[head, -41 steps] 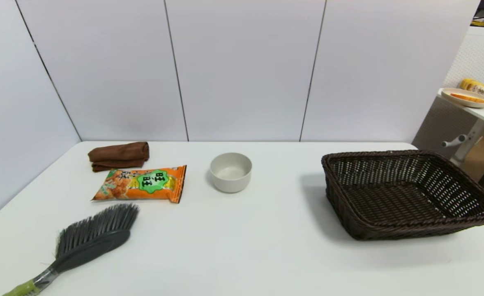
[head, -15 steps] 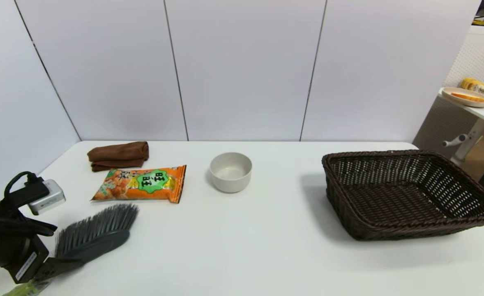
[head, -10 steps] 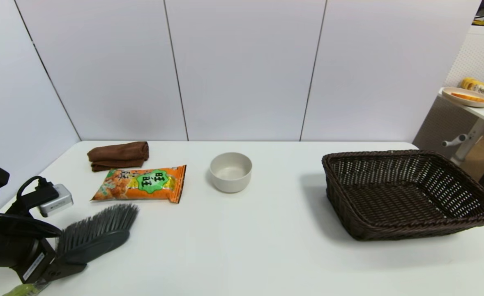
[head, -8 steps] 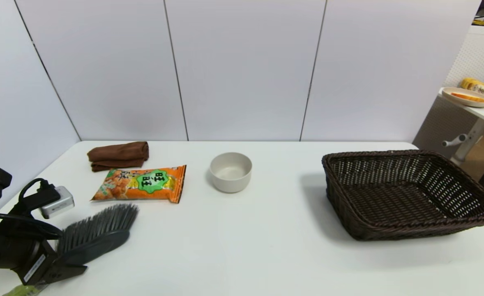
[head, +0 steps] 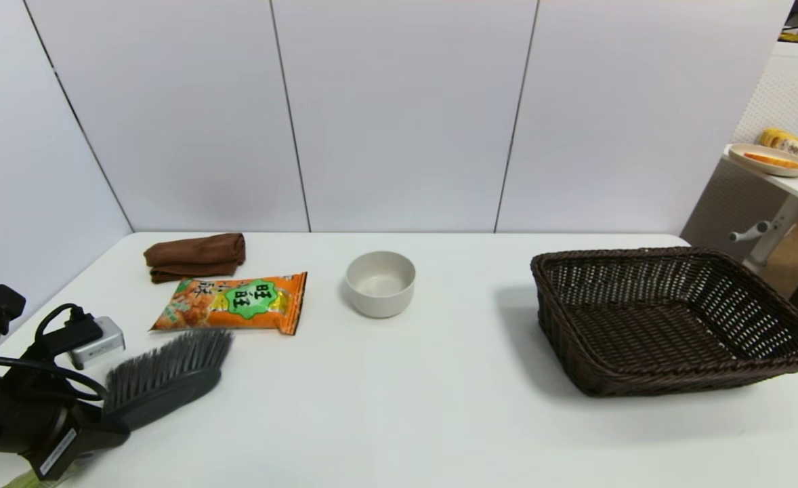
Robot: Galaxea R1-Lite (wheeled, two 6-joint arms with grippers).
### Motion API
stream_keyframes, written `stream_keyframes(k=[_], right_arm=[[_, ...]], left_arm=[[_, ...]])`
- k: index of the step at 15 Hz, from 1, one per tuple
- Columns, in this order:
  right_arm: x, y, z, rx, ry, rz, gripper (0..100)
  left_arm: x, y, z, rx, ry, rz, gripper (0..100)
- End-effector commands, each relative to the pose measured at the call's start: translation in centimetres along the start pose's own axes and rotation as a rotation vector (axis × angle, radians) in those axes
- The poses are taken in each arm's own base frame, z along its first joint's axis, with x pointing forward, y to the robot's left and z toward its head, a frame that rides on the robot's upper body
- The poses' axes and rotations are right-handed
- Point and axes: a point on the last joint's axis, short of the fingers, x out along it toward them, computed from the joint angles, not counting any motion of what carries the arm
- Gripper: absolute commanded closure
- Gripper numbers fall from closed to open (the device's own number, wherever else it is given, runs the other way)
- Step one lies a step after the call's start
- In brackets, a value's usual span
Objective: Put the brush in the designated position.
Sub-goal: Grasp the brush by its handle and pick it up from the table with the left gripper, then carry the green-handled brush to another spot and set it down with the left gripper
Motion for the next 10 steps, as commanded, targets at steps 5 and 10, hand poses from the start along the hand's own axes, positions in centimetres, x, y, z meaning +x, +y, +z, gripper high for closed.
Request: stream_keyframes(k=[5,10], right_arm=[[0.0,0.0,0.0,0.000,0.003,0.000,0],[0.0,0.0,0.0,0.000,0.003,0.000,0]], left_arm=[[-0.7,-0.3,0.1,0.011,-0.035,0.005,100],[-3.5,-1.4,1.0,-0.023,-0.253,-0.033,100]])
